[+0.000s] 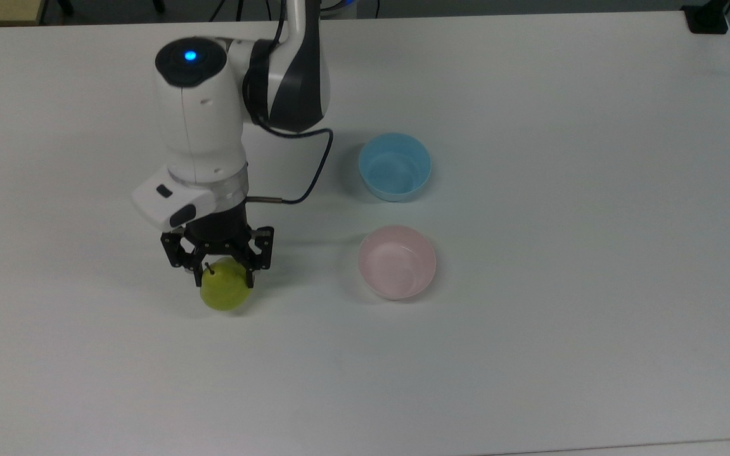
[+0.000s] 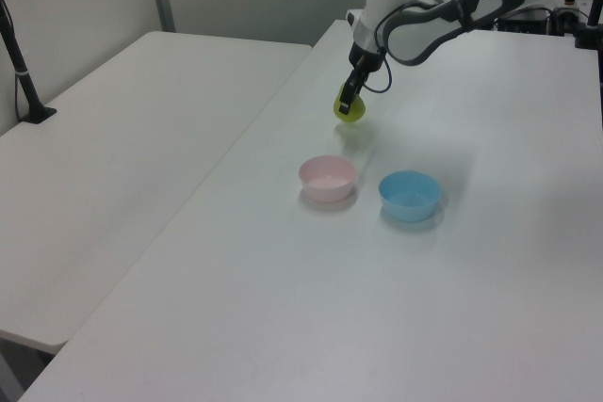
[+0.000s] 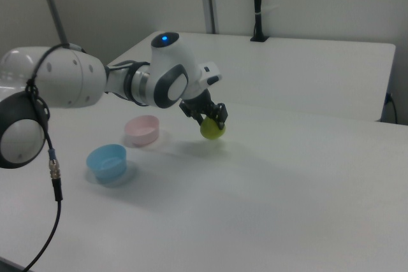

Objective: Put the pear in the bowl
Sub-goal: 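Lift the pear and carry it over the pink bowl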

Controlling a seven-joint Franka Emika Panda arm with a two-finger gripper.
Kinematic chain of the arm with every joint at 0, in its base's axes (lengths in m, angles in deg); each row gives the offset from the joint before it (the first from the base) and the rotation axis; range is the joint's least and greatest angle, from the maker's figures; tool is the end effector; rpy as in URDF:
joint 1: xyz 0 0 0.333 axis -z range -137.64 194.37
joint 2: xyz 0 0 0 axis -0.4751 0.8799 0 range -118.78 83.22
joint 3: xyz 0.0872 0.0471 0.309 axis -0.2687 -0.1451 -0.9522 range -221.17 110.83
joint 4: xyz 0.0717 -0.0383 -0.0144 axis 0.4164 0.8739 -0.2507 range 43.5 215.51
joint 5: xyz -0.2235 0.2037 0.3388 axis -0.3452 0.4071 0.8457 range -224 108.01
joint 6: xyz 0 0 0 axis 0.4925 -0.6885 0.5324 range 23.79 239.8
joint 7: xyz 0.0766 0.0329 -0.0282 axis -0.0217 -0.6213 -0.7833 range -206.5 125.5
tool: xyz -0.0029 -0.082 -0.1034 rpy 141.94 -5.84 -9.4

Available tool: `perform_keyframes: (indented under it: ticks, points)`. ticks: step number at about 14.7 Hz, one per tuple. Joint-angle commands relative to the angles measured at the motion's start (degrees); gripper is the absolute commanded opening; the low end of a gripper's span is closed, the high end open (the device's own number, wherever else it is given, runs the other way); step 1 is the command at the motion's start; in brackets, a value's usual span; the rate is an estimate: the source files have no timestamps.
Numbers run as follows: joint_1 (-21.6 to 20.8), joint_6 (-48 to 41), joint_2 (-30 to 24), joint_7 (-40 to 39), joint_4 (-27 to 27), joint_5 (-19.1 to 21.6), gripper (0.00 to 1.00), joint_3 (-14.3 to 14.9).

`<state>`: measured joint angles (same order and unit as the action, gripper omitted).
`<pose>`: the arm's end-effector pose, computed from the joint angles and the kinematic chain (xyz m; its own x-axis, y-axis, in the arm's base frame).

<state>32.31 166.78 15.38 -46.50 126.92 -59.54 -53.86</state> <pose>0.8000 -0.0712 0.3126 0.9321 0.0486 0.3589 0.0235 -0.9970 0.0738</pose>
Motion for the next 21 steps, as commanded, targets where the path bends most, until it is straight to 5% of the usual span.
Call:
perform_keyframes:
  ticks: [1,13,21]
  points:
    - [-2.70,0.31,-10.82,2.12,10.47,-1.00,0.36,0.27]
    - [-15.19,-2.50,-11.81,17.59,10.40,-1.17,0.36,0.27]
    - [-18.27,3.73,-5.92,19.27,8.47,-2.23,0.36,0.27]
